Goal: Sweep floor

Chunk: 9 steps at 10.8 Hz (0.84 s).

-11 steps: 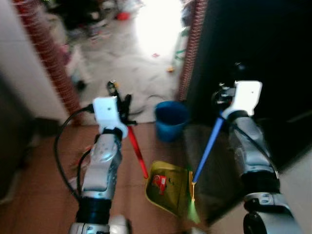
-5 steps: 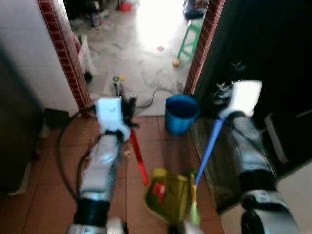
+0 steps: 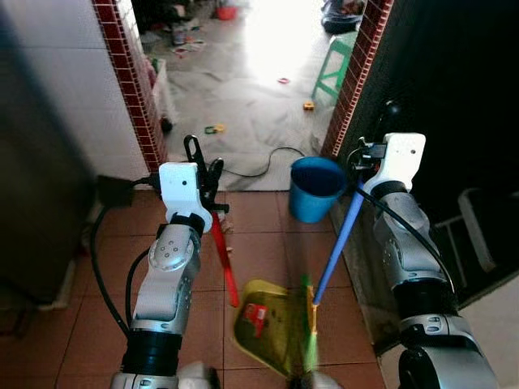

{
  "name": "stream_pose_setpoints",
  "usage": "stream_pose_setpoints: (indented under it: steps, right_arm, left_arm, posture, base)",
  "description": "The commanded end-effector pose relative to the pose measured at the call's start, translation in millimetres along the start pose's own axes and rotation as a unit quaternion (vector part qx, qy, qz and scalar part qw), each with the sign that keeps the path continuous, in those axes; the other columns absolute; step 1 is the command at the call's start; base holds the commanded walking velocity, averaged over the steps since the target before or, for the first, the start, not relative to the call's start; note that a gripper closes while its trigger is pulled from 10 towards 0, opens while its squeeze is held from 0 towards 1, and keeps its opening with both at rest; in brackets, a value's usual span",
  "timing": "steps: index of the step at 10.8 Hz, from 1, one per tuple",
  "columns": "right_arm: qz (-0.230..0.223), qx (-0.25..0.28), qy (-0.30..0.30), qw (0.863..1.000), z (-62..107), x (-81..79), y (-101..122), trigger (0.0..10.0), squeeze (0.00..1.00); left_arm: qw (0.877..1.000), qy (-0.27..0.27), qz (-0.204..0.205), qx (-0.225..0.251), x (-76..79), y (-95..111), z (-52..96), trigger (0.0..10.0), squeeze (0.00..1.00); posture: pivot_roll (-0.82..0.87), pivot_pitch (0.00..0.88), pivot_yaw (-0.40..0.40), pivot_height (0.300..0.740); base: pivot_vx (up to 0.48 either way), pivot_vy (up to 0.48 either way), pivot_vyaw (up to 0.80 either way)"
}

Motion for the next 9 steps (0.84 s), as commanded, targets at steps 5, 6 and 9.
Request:
stream_pose_setpoints:
  steps: [5, 6, 9]
  right_arm:
    - [-0.007, 0.037, 0.000, 0.999, -0.9, -2.9, 18, 10.0, 0.00]
    - [0.026, 0.054, -0.024, 0.998, 0.3, 9.9, 25, 10.0, 0.00]
    - [0.083, 0.051, -0.085, 0.992, 0.9, 44.9, 27, 10.0, 0.00]
  left_arm:
    - [0.997, -0.021, 0.013, 0.070, 6.6, 46, -7.3, 10.0, 0.00]
    - [0.996, -0.012, 0.019, 0.087, 5.0, 59, -9.4, 10.0, 0.00]
    - [0.993, 0.010, 0.022, 0.118, -8.5, 79, -14.1, 10.0, 0.00]
  posture:
    - [0.00, 0.005, -0.014, 0.740]
    - [0.00, 0.008, -0.010, 0.740]
    - [-0.01, 0.015, -0.017, 0.740]
  base:
    - [0.000, 0.000, 0.00]
    - [0.000, 0.000, 0.00]
    - [0.086, 0.000, 0.00]
Point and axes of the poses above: a point about 5 cm out from each wrist's last joint towards the gripper, its own z axis pointing back from the gripper into the wrist, its own y axis along the axis of the wrist's last joint, x = y × z, the point moved 6 cm from there along -z, pointing out of the wrist towards the gripper, and after that the axes turned 3 degrees about z, right-handed, at the moved point
